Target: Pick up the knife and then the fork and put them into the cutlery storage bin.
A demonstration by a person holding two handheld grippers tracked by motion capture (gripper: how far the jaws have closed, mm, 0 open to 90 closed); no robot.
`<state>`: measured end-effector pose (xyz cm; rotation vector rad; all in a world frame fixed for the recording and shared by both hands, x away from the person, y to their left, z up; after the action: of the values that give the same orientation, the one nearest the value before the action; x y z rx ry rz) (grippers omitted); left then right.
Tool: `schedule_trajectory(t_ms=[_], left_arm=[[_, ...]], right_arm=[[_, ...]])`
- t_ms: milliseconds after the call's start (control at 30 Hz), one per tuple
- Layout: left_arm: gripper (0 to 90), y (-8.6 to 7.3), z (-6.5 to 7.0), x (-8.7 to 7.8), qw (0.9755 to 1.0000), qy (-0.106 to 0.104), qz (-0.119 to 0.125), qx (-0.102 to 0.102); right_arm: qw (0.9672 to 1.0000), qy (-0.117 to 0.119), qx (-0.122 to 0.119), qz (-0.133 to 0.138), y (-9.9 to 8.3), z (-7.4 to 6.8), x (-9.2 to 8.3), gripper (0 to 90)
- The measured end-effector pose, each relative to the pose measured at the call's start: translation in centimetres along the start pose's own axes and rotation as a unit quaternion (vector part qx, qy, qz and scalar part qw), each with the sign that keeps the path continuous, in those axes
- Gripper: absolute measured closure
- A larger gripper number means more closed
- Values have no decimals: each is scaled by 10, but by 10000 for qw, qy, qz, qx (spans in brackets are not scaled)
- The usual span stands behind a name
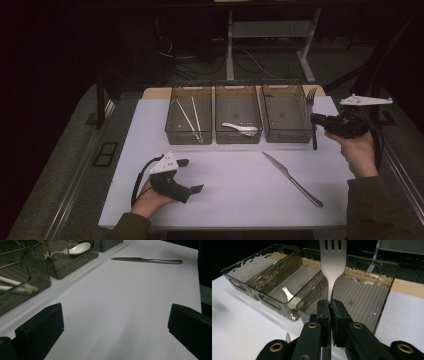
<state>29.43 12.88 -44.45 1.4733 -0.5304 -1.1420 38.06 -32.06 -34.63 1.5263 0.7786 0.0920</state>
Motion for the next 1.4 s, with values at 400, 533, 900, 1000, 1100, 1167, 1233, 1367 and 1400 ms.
schedule_trajectory(t_ms=[400, 533, 900, 1000, 1100, 1167, 1233, 1367, 1400], left_arm=[[0, 1, 0, -1, 10000, -13, 2, -7], [0, 1, 0, -1, 10000, 0, 22, -24], [0, 1, 0, -1, 10000, -7, 11, -25], [0, 1, 0, -1, 10000, -7, 20, -29], [0, 1, 0, -1, 10000, -14, 18, -24], [0, 1, -1, -1, 10000, -18, 21, -27], [0, 0, -1, -1, 10000, -20, 9, -26], [0, 0, 0, -1, 10000, -31, 0, -20], [0, 0, 0, -1, 10000, -32, -1, -26]], right_arm=[[9993, -287, -210, 83, 37, 11, 24, 854], [9990, -387, -214, 117, 45, 17, 34, 854], [9982, -541, -216, -104, 39, 33, 67, 853], [9980, -568, -212, -192, 34, 35, 74, 854], [9971, -612, -283, -348, 28, 36, 80, 853], [9965, -635, -298, -458, 23, 37, 84, 853], [9959, -648, -287, -557, 17, 39, 86, 853], [9946, -693, -241, -736, 5, 45, 90, 853], [9943, -708, -228, -770, 2, 46, 90, 853]])
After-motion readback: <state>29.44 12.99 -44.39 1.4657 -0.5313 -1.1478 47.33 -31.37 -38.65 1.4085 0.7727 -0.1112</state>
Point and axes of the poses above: each handheld gripper's, and its own axes: x roughly forward along the jaws, y roughly out of its top, z roughly to its right, the point moved 4 cm from there along x, roughly forward along the jaws, and after that the axes turned 8 degrees about z, right-handed, at the moved point
